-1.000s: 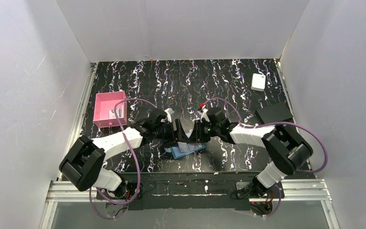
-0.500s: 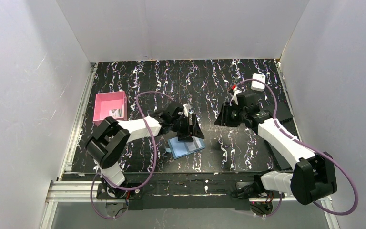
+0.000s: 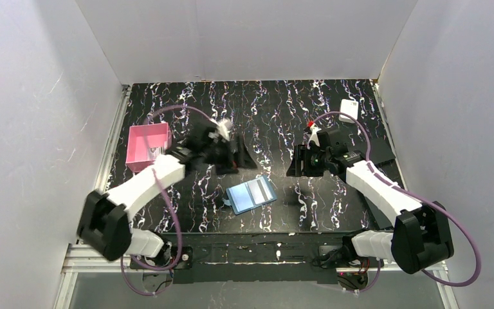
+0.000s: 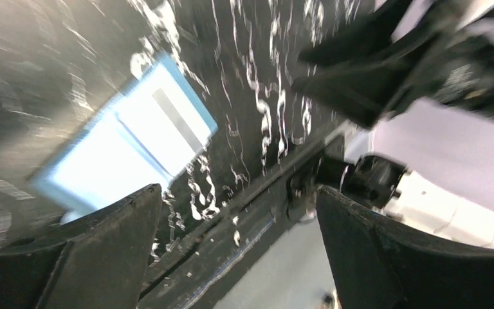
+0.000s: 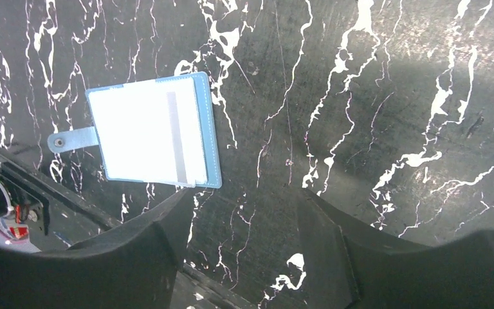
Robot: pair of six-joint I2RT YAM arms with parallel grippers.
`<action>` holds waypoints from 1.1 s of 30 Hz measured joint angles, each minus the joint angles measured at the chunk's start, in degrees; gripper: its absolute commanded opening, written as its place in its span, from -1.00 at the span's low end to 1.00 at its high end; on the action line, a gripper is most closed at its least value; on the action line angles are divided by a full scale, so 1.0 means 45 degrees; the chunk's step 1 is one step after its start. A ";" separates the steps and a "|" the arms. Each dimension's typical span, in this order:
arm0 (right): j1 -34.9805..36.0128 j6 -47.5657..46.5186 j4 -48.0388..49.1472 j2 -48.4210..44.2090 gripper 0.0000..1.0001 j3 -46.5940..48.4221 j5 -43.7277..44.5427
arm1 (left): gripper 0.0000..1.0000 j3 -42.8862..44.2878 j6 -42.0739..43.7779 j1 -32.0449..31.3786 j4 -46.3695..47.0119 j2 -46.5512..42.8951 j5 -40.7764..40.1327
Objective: Put the credit cards into the card holder
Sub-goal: Pick up the credit card from the storage box.
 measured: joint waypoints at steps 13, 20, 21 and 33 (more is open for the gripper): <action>0.0146 -0.0362 0.1111 0.0396 0.94 -0.0428 -0.1662 | 0.97 0.3447 0.5618 0.7834 -0.6627 -0.1441 -0.4659; 0.0180 -0.0354 0.1182 0.0413 0.94 -0.0428 -0.2314 | 0.97 0.5210 0.6492 0.9467 -0.6161 0.2755 -0.3871; 0.0198 -0.0349 0.1193 0.0411 0.94 -0.0428 -0.2380 | 0.97 0.5272 0.6533 0.9678 -0.5946 0.3154 -0.3586; 0.0245 -0.0191 0.1486 0.0609 0.92 -0.0428 -0.2892 | 0.97 0.5368 0.7051 1.0332 -0.4757 0.4911 -0.1462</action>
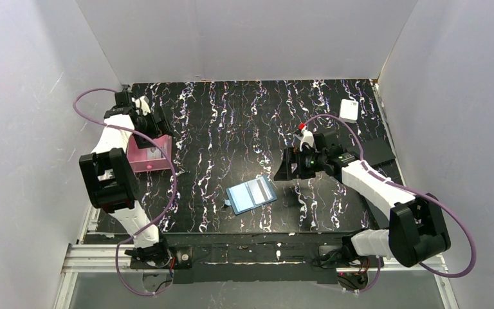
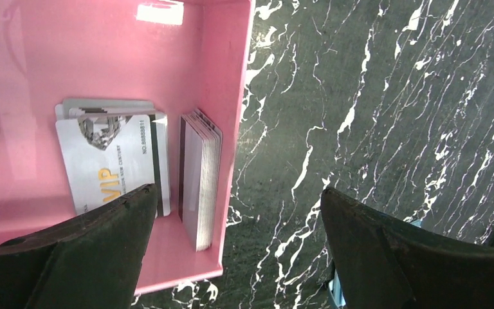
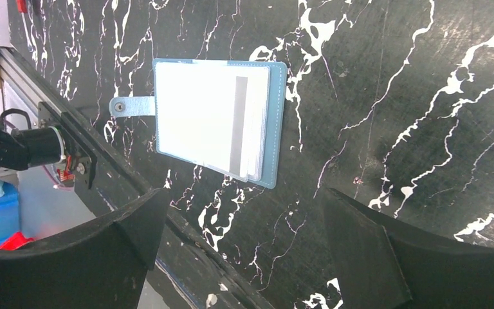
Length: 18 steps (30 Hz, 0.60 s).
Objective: Put the credit cards into the card holder
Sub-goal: Pick up the credit card from the storage box.
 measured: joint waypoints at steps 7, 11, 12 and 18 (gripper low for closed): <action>0.0252 0.0103 0.0167 0.0425 0.92 0.0016 -0.0081 | 0.97 0.0065 0.0209 -0.0002 0.0290 0.1232 0.0389; 0.0380 0.0145 0.0211 0.0425 0.91 0.0049 -0.0074 | 0.96 0.0083 0.0238 -0.0002 0.0335 0.1828 0.0818; 0.0404 0.0160 0.0223 0.0425 0.91 0.0049 -0.0074 | 0.94 0.0085 0.0228 -0.0002 0.0350 0.1922 0.0968; 0.0437 0.0309 0.0254 0.0425 0.91 0.0049 -0.0026 | 0.73 0.0085 0.0103 -0.0002 0.0530 0.2102 0.1673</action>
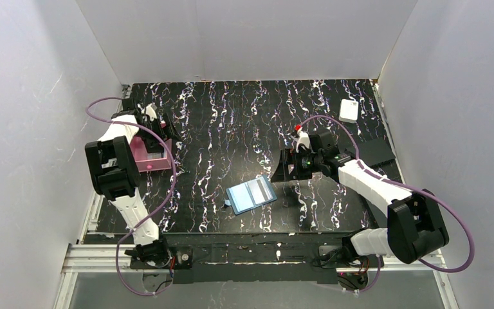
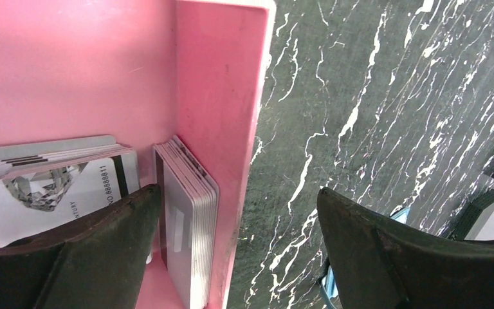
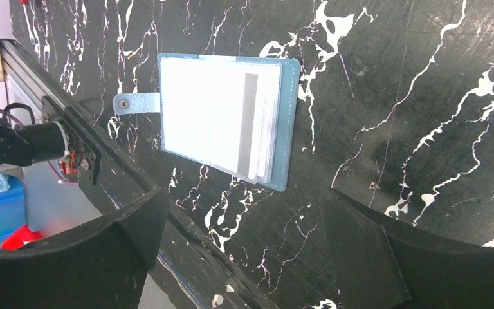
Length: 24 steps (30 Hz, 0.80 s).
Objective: Put the credit cards into the card holder
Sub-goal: Pick up the credit card from the storage box.
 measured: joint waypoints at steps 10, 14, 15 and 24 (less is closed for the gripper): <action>0.0043 0.0071 0.0005 0.0000 0.91 0.0000 0.0005 | 0.42 -0.0128 -0.0067 0.0026 0.0146 -0.0267 0.0297; 0.0048 0.0105 0.0007 0.0000 0.91 0.0000 0.0010 | 0.30 -0.0271 -0.0064 0.0034 0.0164 -0.0631 0.0300; 0.0053 0.0110 0.0007 0.0000 0.91 0.0000 0.0010 | 0.26 -0.0279 -0.0059 0.0032 0.0167 -0.0709 0.0297; 0.0131 0.0157 0.0007 0.0000 0.89 0.0000 0.0060 | -0.08 -0.0282 -0.0063 0.0034 0.0159 -0.1100 0.0280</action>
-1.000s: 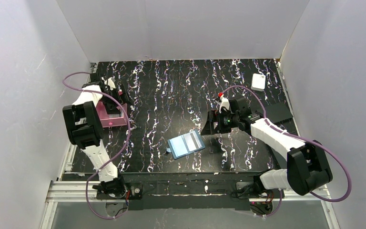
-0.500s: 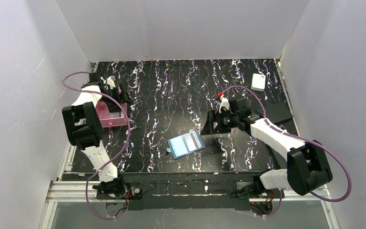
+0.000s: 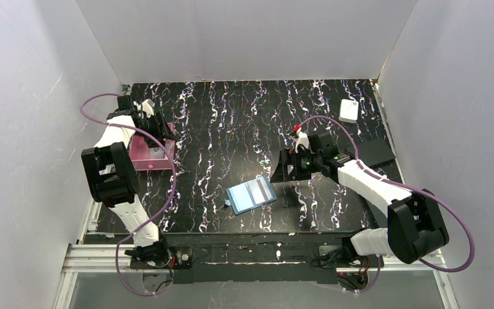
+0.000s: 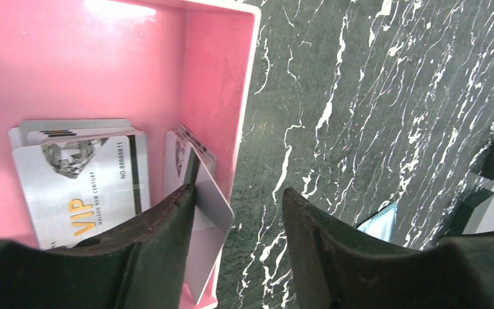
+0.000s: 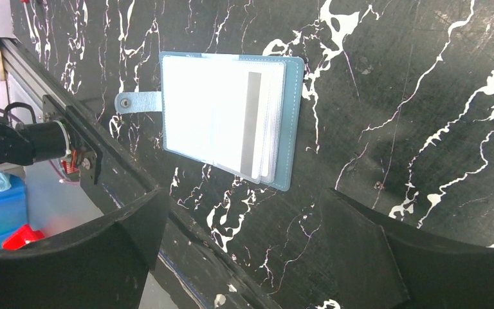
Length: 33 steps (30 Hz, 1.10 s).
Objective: Put the credit cards into the card holder
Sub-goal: Pick up the credit card from the storage box.
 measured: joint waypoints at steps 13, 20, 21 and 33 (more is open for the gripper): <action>0.0152 0.0093 0.0153 0.0104 0.88 0.0000 0.0032 | -0.47 0.0000 0.0027 0.0000 -0.0090 0.0000 -0.0097; 0.0214 0.0171 0.0235 0.0152 0.88 0.0000 0.0032 | -0.63 0.0000 0.0140 -0.0005 -0.0139 -0.0117 -0.0438; 0.0229 0.0176 0.0248 0.0162 0.88 0.0000 0.0032 | -0.64 0.0000 0.0159 -0.0012 -0.0156 -0.0162 -0.0509; 0.0416 0.0223 0.0296 0.0307 0.88 0.0000 0.0032 | -0.89 0.0000 0.0659 -0.0563 -0.0573 -0.0860 -0.2012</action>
